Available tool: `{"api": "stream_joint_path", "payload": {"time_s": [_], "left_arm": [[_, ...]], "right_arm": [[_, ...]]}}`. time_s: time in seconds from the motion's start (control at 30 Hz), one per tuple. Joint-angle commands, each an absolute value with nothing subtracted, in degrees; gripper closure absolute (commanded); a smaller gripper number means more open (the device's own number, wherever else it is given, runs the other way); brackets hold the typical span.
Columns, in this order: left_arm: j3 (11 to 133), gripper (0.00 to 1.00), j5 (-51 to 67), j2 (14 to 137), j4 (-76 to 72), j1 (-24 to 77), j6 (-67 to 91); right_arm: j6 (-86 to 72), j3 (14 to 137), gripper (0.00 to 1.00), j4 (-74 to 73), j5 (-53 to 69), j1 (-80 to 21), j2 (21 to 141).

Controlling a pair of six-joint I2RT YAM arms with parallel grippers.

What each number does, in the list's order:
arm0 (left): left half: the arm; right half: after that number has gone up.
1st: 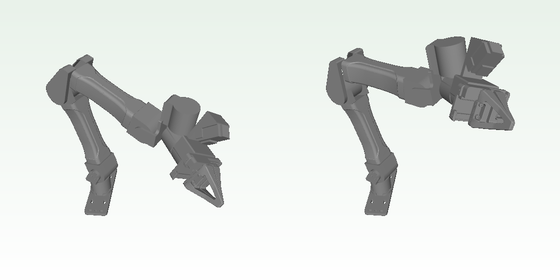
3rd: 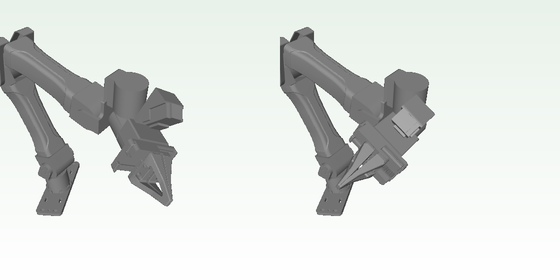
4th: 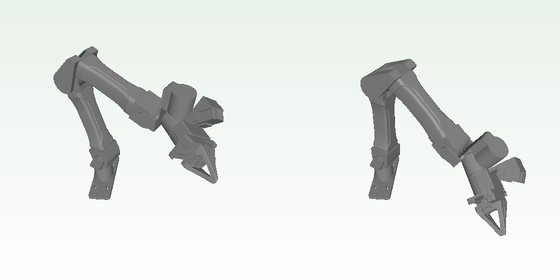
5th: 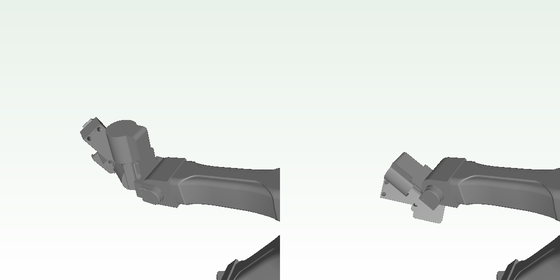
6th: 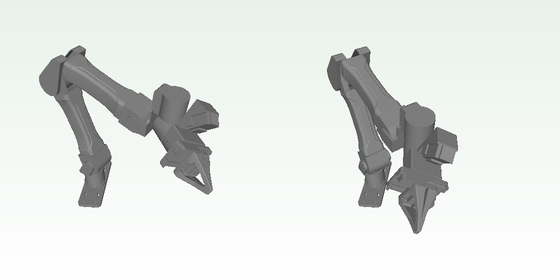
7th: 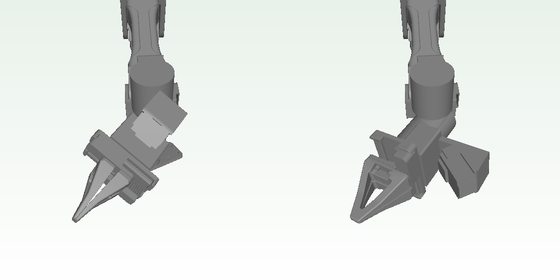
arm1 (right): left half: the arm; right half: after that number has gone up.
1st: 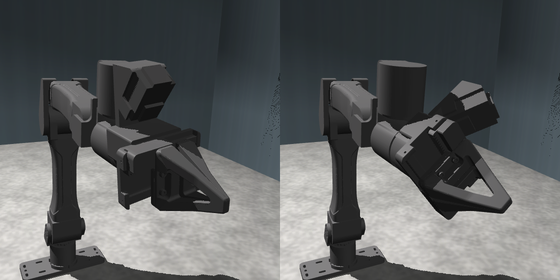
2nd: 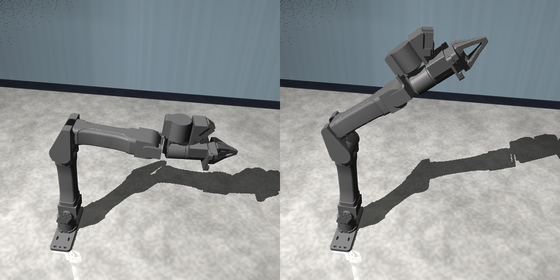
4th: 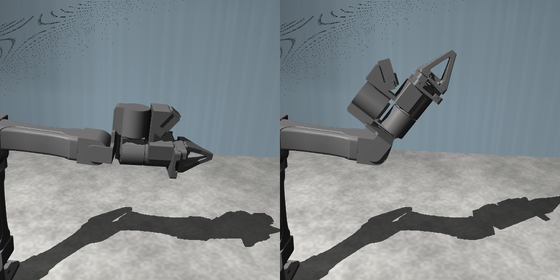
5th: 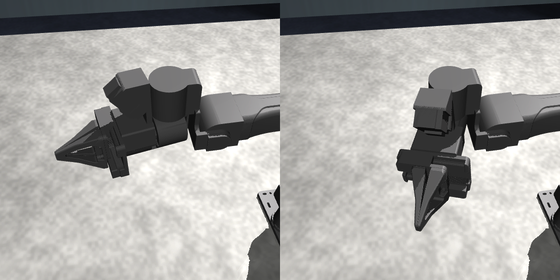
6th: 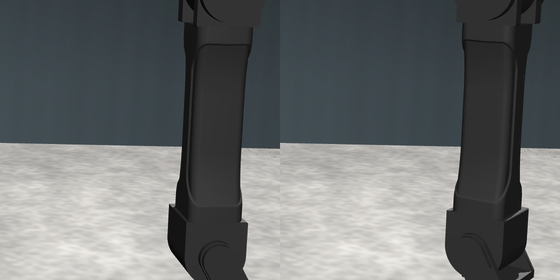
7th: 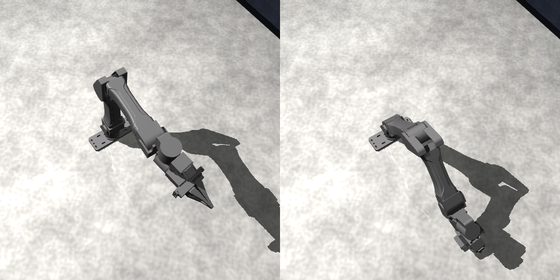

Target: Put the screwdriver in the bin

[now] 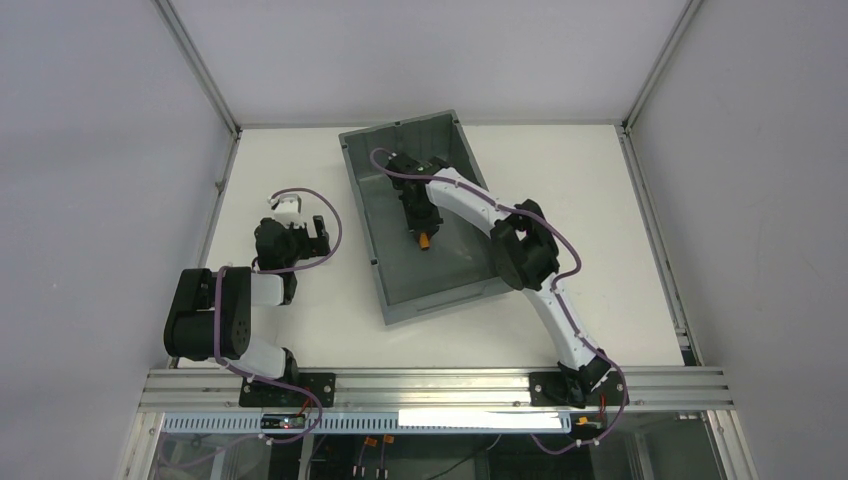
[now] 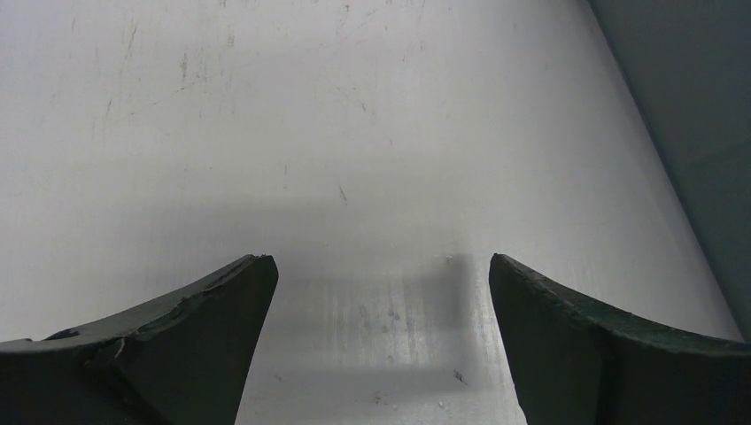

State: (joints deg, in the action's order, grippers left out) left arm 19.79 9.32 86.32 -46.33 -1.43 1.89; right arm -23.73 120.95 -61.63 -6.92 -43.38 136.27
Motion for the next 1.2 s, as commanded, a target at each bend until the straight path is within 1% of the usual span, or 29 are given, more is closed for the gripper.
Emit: {"api": "stream_joint_path", "payload": {"time_s": [0.0, 0.03, 0.07, 0.17, 0.23, 0.4, 0.43, 0.5, 0.53, 0.6, 0.67, 0.7, 0.73, 0.8, 0.83, 0.9, 1.07, 1.1, 1.17], "left_arm": [[20.83, 0.01, 9.73, 86.26, -48.16, -0.88, 1.09], [20.83, 0.01, 9.68, 86.30, -48.16, -0.88, 1.11], [20.83, 0.01, 9.72, 86.31, -48.16, -0.91, 1.14], [20.83, 0.01, 9.70, 86.30, -48.17, -0.96, 1.12], [20.83, 0.01, 9.70, 86.26, -48.16, -0.88, 1.13], [20.83, 0.01, 9.68, 86.30, -48.16, -0.88, 1.12], [20.83, 0.01, 9.74, 86.26, -48.16, -0.90, 1.13], [20.83, 0.01, 9.73, 86.29, -48.16, -0.88, 1.14], [20.83, 0.01, 9.73, 86.30, -48.16, -0.86, 1.12], [20.87, 0.01, 9.73, 86.29, -48.16, -0.88, 1.13], [20.83, 0.01, 9.70, 86.31, -48.17, -0.94, 1.08], [20.83, 0.01, 9.70, 86.30, -48.21, -0.84, 1.12], [20.83, 0.01, 9.71, 86.31, -48.17, -0.82, 1.14], [20.83, 0.01, 9.67, 86.31, -48.16, -0.89, 1.12], [20.83, 0.01, 9.71, 86.23, -48.10, -0.89, 1.11], [20.83, 0.01, 9.73, 86.26, -48.16, -0.92, 1.08], [20.83, 0.01, 9.67, 86.30, -48.14, -0.85, 1.11], [20.83, 0.01, 9.74, 86.30, -48.10, -0.92, 1.11], [20.83, 0.01, 9.71, 86.30, -48.08, -0.87, 1.09]], "right_arm": [[-24.43, 124.15, 0.74, -64.53, -5.80, -43.55, 137.68], [-24.38, 124.64, 0.64, -64.98, -5.94, -43.49, 137.92], [-24.45, 125.15, 0.57, -65.35, -6.23, -43.50, 137.98], [-24.93, 126.30, 0.43, -65.07, -6.90, -43.39, 137.27], [-24.81, 127.56, 0.37, -65.53, -7.10, -43.33, 136.97], [-22.76, 137.07, 0.23, -71.01, -7.76, -43.33, 135.66], [-21.90, 138.83, 0.19, -71.58, -7.66, -43.33, 134.57], [-18.88, 140.63, 0.05, -71.31, -7.64, -43.30, 131.09], [-17.43, 140.39, 0.02, -70.34, -7.99, -43.28, 128.52], [-14.75, 137.26, 0.02, -67.09, -10.42, -42.84, 122.50], [-13.45, 130.54, 0.02, -61.75, -14.25, -41.60, 114.97], [-13.11, 123.80, 0.02, -56.47, -16.63, -40.00, 108.88], [-12.82, 117.99, 0.01, -51.82, -17.19, -38.26, 105.62], [-13.30, 105.96, 0.02, -42.03, -16.18, -33.55, 96.15], [-14.01, 99.73, 0.02, -36.92, -14.55, -30.33, 90.19], [-15.84, 86.88, 0.02, -26.75, -11.82, -22.58, 82.24], [-14.90, 65.79, 0.02, -12.41, -12.46, -10.59, 69.07], [-14.38, 59.93, 0.02, -8.21, -12.32, -8.37, 66.69], [-13.50, 52.73, 0.02, -2.57, -12.66, -6.58, 64.29]]}}
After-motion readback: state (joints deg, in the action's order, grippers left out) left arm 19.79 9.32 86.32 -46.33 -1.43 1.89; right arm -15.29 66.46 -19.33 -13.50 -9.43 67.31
